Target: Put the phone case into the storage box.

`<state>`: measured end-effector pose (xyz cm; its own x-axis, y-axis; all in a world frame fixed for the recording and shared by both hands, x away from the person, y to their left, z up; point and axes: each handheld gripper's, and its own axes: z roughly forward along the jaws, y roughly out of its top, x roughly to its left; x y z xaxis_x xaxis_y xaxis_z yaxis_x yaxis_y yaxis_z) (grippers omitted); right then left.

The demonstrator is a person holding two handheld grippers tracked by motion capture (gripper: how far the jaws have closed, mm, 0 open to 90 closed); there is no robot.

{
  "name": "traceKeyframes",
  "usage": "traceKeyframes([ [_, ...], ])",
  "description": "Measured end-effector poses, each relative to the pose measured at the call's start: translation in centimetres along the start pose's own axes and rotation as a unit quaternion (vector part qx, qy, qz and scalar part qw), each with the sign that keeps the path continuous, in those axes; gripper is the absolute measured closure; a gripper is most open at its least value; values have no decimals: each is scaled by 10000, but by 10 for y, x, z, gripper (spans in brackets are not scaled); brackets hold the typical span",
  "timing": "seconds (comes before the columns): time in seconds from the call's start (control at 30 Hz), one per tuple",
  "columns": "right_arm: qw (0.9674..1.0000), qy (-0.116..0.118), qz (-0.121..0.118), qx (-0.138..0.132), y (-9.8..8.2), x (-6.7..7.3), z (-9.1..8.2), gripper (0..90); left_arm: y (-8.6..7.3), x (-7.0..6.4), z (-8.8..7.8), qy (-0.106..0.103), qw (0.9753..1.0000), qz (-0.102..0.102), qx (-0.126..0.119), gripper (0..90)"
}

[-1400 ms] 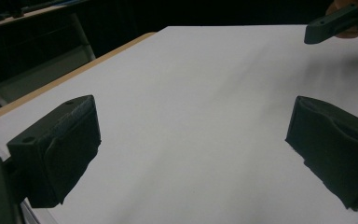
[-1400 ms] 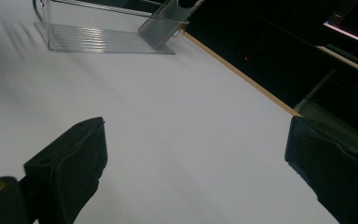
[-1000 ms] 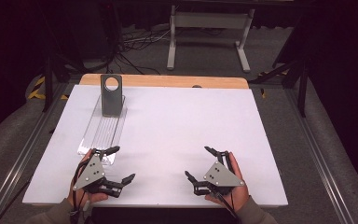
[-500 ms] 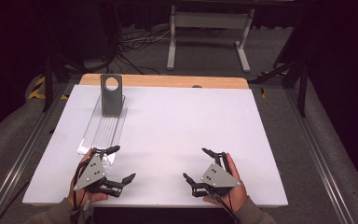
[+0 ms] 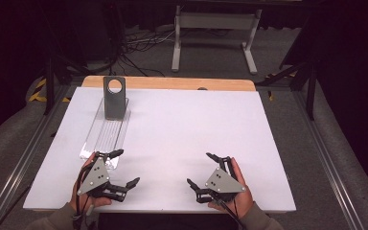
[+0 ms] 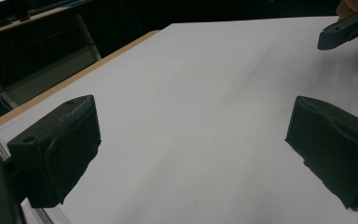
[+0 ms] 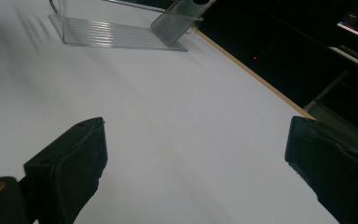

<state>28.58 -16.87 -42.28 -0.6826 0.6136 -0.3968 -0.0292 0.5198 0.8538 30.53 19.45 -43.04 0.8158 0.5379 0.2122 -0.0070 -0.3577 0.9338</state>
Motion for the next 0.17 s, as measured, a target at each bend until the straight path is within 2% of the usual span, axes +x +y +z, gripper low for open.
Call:
traceKeyframes([
  [0.17, 10000, 46, 31, 22, -1, -2, 0, 63, 0, 0, 2, -21, 10000, 6, 27, 34],
])
